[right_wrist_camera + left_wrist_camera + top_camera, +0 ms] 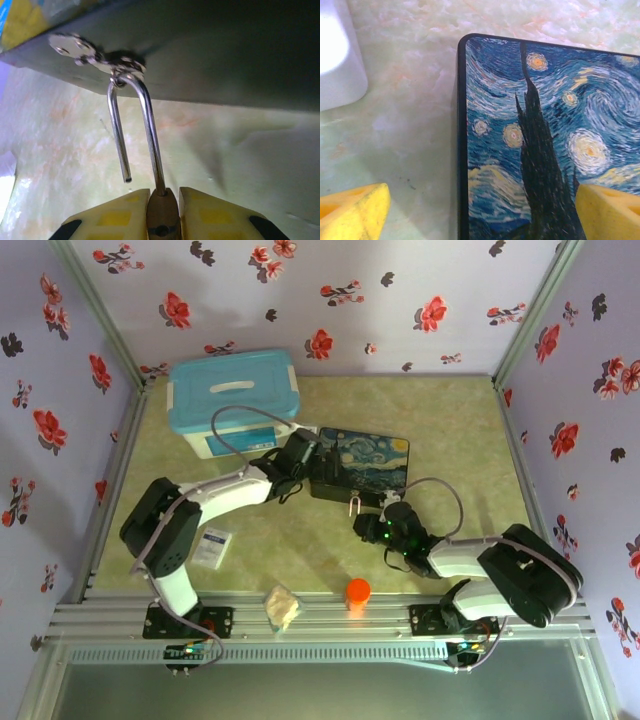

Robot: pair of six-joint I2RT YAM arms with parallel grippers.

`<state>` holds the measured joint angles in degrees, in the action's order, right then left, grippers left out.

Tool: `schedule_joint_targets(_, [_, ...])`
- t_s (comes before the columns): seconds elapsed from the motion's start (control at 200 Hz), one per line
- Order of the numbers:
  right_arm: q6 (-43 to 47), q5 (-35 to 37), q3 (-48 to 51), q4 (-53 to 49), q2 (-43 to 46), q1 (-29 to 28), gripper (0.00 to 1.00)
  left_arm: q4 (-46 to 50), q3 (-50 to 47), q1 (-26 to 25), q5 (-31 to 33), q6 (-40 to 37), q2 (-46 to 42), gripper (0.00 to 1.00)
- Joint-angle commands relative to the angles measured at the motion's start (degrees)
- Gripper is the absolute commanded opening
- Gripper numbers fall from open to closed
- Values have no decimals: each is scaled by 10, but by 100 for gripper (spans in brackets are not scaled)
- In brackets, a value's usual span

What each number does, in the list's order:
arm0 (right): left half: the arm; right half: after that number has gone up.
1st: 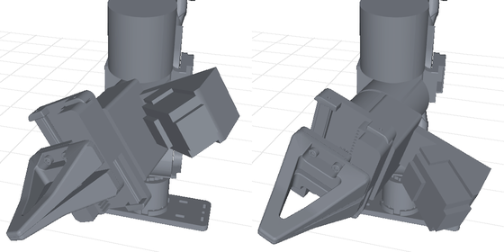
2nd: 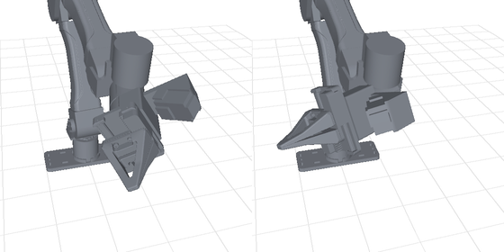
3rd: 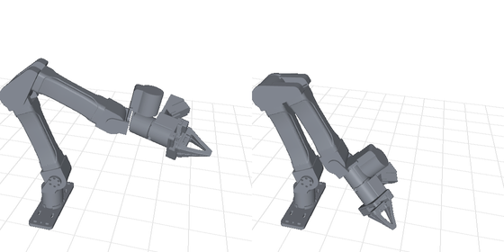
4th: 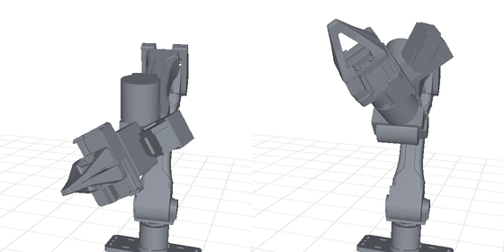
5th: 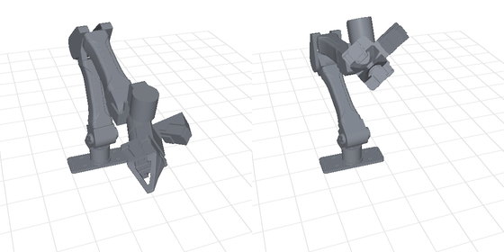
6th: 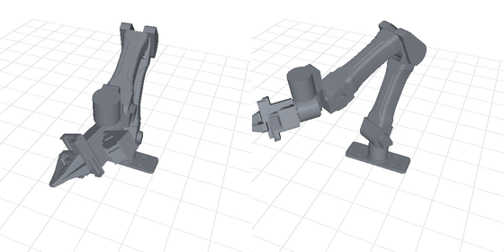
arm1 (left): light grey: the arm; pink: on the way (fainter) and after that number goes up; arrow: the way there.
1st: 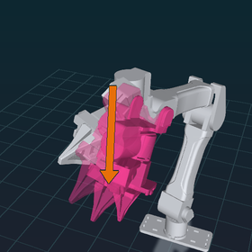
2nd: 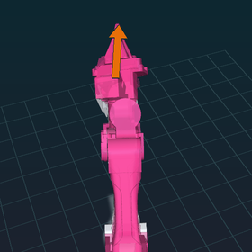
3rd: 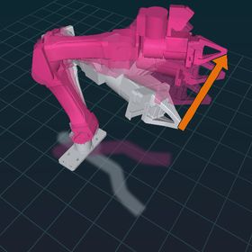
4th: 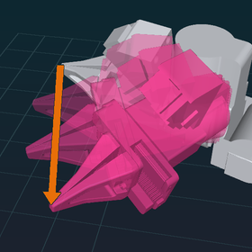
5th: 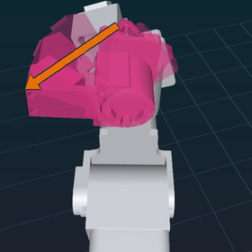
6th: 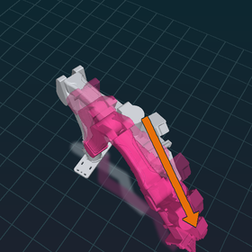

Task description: Unlock the padlock with the key

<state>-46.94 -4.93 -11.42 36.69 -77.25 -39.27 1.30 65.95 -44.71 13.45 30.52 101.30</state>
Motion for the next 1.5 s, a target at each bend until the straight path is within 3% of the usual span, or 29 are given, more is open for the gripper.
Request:
schedule_joint_targets(0.0, [-54, 9, 18, -4, -1, 10, 21, 28, 27, 2, -4, -19, 31, 88])
schedule_joint_targets(0.11, [-72, 31, 24, -2, 5, 10, 19, 10, -11, -9, -4, -2, 24, 81])
schedule_joint_targets(0.295, [-116, 83, 35, -14, 36, 5, 17, 6, -53, -29, -3, 16, 19, 80])
schedule_joint_targets(0.73, [-177, 288, -10, -62, 83, -41, 13, -30, -86, -37, -4, 20, 60, 79])
schedule_joint_targets(1.04, [-221, 307, -28, 38, 9, -12, 11, -76, -110, -35, -4, -32, 81, 70])
schedule_joint_targets(1.495, [-205, 352, -57, 135, -48, 18, 10, -117, -144, -40, -9, -73, 97, 62])
